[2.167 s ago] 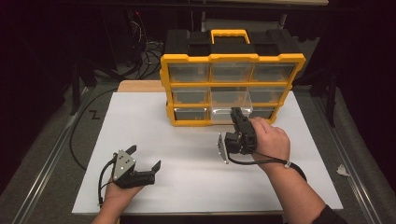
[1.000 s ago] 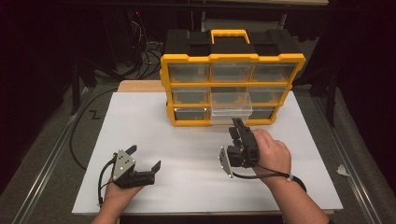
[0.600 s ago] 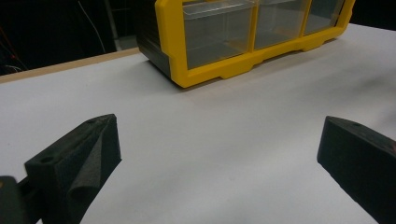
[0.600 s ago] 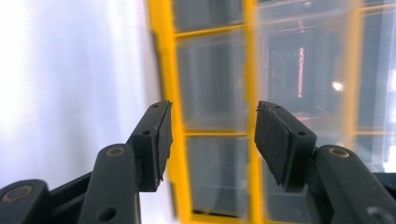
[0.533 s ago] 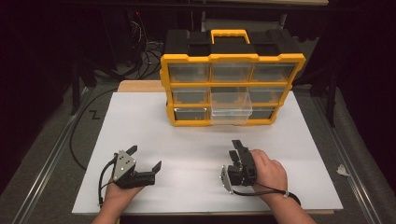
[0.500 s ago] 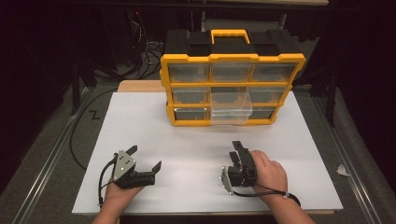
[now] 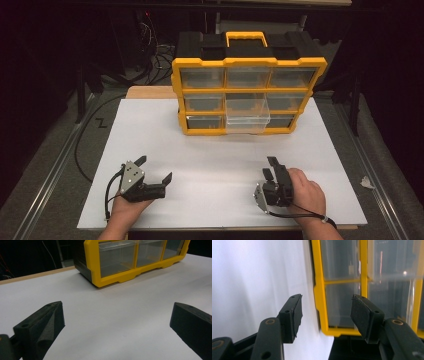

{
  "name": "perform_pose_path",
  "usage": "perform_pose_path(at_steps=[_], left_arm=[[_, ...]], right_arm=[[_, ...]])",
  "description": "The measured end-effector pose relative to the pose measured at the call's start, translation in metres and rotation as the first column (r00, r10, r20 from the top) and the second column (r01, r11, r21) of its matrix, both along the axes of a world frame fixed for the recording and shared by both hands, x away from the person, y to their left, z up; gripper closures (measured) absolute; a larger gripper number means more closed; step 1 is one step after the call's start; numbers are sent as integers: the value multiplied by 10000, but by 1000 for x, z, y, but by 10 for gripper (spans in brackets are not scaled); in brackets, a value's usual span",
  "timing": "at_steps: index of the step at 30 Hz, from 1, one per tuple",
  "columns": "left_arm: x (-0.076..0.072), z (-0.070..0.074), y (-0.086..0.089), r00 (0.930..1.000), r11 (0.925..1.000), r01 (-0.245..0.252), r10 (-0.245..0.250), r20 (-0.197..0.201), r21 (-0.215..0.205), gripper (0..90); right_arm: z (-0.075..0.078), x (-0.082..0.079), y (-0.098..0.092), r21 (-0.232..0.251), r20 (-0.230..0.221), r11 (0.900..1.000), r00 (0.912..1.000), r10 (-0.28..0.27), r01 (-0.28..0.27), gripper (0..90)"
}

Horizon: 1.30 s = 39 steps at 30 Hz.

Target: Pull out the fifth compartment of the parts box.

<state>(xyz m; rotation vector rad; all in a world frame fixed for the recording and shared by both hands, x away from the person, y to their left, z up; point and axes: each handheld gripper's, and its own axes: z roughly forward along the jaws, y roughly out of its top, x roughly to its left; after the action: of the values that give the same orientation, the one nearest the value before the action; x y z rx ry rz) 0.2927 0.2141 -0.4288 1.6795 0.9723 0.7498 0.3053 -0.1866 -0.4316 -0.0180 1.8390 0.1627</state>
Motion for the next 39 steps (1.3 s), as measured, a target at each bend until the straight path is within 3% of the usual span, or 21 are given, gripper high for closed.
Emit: perform_pose_path(at_steps=[6,13,17,21,24,34,37,39], left_arm=[[0,0,0,10000,10000,-23,23,-25,17,1],[2,-2,-1,9999,9999,-62,63,-92,81,1],[2,-2,0,9998,9999,-119,121,-128,105,1],[2,-2,0,9998,9999,-135,136,-129,87,2],[1,-2,1,9998,9999,-139,140,-102,66,1],[1,-1,2,9999,9999,-125,125,-52,-4,1],[1,-1,1,9999,9999,-129,129,-55,-13,1],[1,-1,1,9999,9999,-138,138,-70,-19,1]], right_arm=[[3,2,-18,274,-111,9991,9994,-315,318,393],[3,6,-21,253,-350,9989,9987,-377,386,316],[2,8,-19,201,-493,9989,9980,-406,417,188],[2,8,-18,234,-348,9988,9985,-421,429,49],[2,9,-17,193,-195,9985,9985,-502,506,8],[4,10,-18,785,-120,9957,9987,-492,500,8],[5,11,-21,1377,-373,9880,9972,-651,696,8],[5,13,-23,1928,-665,9770,9946,-801,916,8]])
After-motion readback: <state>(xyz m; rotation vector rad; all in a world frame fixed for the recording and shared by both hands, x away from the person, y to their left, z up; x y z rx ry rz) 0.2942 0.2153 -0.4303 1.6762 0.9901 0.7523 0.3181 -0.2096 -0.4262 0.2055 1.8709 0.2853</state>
